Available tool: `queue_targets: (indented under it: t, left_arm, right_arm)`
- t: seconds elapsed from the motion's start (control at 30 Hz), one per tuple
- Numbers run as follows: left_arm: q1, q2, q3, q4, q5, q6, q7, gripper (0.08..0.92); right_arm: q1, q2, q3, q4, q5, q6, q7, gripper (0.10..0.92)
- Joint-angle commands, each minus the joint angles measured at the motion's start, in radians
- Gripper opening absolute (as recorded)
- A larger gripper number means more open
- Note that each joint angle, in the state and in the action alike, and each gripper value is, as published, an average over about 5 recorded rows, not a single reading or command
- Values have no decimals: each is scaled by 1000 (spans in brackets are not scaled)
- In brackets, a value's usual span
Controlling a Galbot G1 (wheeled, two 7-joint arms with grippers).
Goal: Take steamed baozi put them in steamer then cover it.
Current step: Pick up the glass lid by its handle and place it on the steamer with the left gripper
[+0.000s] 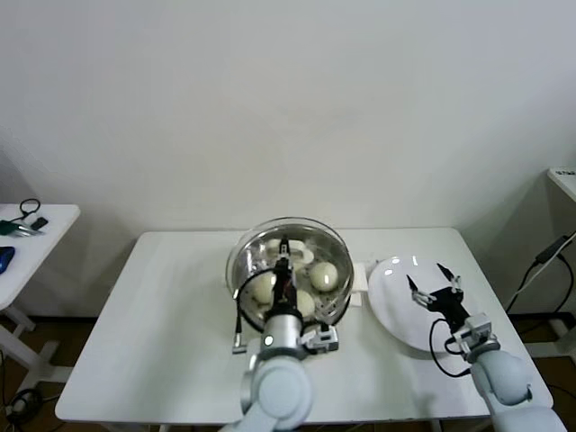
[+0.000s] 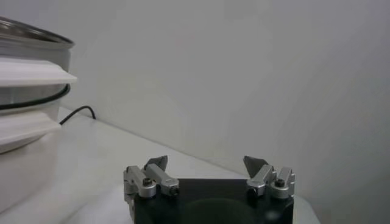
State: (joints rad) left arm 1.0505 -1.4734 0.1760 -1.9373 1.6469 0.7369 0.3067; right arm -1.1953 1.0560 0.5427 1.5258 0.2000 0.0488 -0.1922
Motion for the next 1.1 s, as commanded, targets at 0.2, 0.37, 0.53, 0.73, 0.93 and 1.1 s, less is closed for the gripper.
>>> queue_targets:
  t: [0.2, 0.37, 0.53, 0.73, 0.93, 1.1]
  left_arm:
    - [-25, -56, 20, 126, 36, -6, -5, 138]
    - [-24, -56, 21, 138, 38, -10, -2, 138]
    - [-29, -53, 18, 145, 40, -13, 1, 138]
    - [-33, -51, 11, 152, 54, -20, -3, 138]
    - [-31, -48, -2, 160, 67, -27, -13, 138]
    - [-25, -41, -10, 153, 72, -32, -9, 138]
  right_arm:
    - [-5, 4, 8, -7, 3, 7, -8, 823]
    - [-7, 5, 10, -8, 3, 9, -9, 823]
    - [-11, 5, 12, -6, 3, 10, -10, 823]
    - [-14, 7, 16, -5, 1, 13, -14, 823]
    - [-19, 8, 20, -4, -1, 16, -19, 823]
    - [-20, 9, 23, -7, -3, 18, -23, 823]
